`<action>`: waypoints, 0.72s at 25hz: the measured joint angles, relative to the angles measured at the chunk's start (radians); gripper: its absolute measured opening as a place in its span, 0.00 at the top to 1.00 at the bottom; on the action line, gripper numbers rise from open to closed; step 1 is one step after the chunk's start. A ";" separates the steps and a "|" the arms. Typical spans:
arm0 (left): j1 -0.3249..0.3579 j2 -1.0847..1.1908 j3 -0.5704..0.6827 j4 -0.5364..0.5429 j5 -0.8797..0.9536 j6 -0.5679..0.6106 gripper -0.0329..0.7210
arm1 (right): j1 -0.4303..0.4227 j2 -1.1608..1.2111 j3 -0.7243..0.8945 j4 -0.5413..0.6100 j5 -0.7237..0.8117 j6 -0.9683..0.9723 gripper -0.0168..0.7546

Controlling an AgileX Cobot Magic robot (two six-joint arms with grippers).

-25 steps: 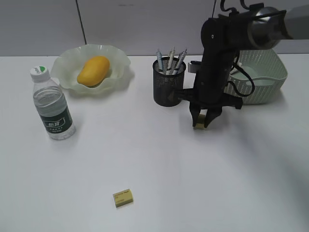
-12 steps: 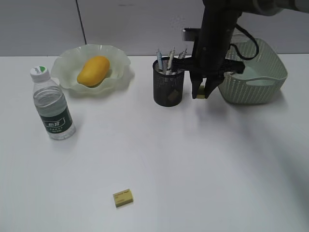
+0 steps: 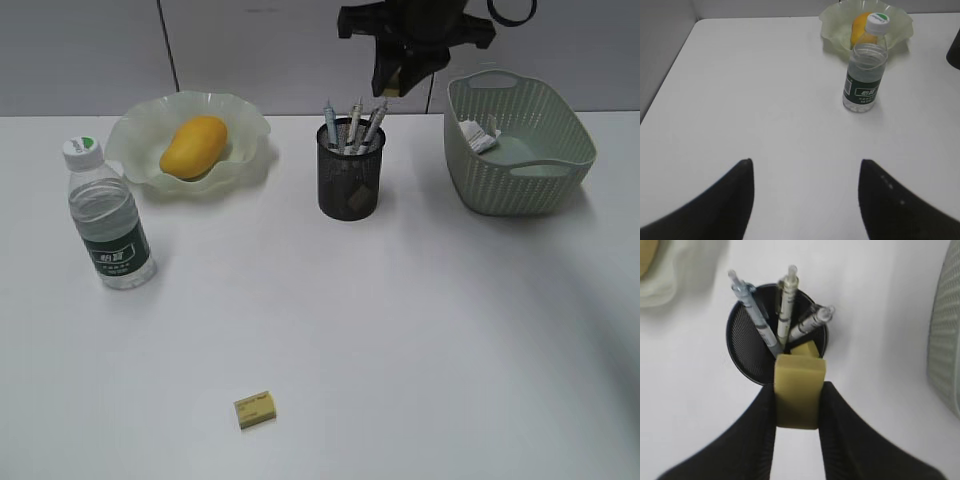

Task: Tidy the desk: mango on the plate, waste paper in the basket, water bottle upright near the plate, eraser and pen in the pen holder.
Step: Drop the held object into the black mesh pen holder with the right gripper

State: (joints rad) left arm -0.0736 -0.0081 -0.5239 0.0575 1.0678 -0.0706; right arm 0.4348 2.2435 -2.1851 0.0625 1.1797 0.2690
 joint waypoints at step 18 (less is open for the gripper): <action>0.000 0.000 0.000 0.000 0.000 0.000 0.30 | 0.000 0.106 -0.005 0.075 -0.162 -0.041 0.69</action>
State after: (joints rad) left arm -0.0736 -0.0081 -0.5239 0.0575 1.0678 -0.0706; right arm 0.4348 2.3495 -2.1903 0.1379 1.0175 0.2276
